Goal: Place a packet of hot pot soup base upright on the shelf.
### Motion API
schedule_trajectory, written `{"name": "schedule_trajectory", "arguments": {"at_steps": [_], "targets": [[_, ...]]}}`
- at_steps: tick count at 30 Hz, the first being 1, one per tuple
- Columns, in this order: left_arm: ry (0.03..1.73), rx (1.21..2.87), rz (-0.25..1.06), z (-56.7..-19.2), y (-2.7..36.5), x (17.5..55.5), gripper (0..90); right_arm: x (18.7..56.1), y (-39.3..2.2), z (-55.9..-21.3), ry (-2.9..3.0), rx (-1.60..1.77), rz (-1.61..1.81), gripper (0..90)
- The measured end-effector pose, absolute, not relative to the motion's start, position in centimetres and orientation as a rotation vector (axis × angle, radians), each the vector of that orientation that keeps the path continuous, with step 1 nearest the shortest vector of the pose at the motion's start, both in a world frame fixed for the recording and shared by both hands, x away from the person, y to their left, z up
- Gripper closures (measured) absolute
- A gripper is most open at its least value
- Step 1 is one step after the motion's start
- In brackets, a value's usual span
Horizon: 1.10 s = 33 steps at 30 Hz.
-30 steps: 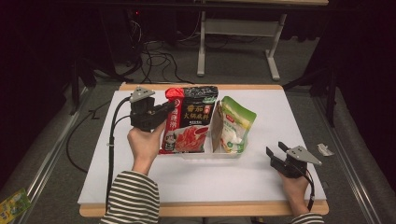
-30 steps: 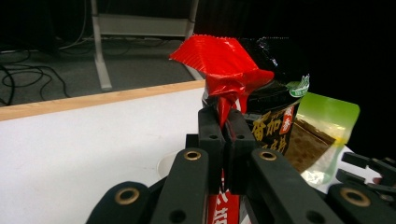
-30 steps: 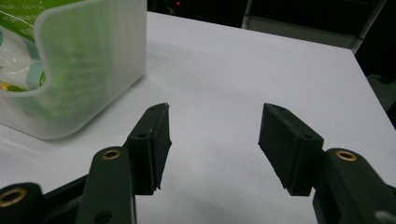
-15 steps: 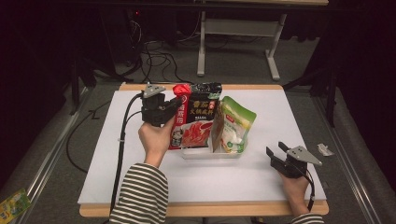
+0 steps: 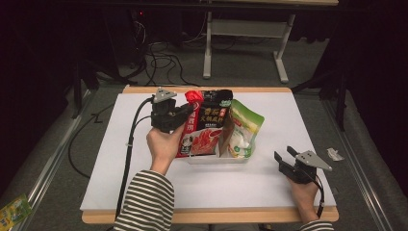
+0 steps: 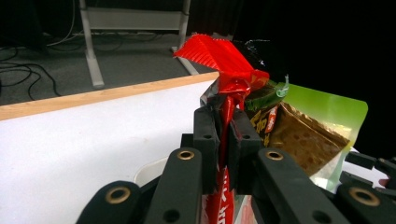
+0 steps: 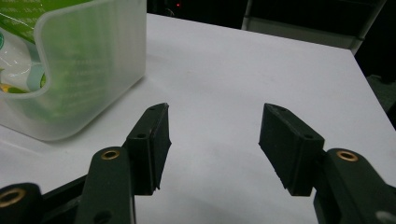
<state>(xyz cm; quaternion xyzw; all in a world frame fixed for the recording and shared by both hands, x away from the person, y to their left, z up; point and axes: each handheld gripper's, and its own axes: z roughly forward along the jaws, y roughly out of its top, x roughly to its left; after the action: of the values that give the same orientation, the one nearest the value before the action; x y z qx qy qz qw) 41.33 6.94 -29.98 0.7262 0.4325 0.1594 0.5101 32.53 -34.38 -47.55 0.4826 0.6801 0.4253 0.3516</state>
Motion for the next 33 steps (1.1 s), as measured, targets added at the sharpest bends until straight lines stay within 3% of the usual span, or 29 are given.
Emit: {"name": "schedule_trajectory", "arguments": {"at_steps": [33], "targets": [[1.000,1.842,0.295,-33.0,7.1,40.6,75.8,32.6,-34.3,-47.6,1.765,1.255,1.098,42.3]]}}
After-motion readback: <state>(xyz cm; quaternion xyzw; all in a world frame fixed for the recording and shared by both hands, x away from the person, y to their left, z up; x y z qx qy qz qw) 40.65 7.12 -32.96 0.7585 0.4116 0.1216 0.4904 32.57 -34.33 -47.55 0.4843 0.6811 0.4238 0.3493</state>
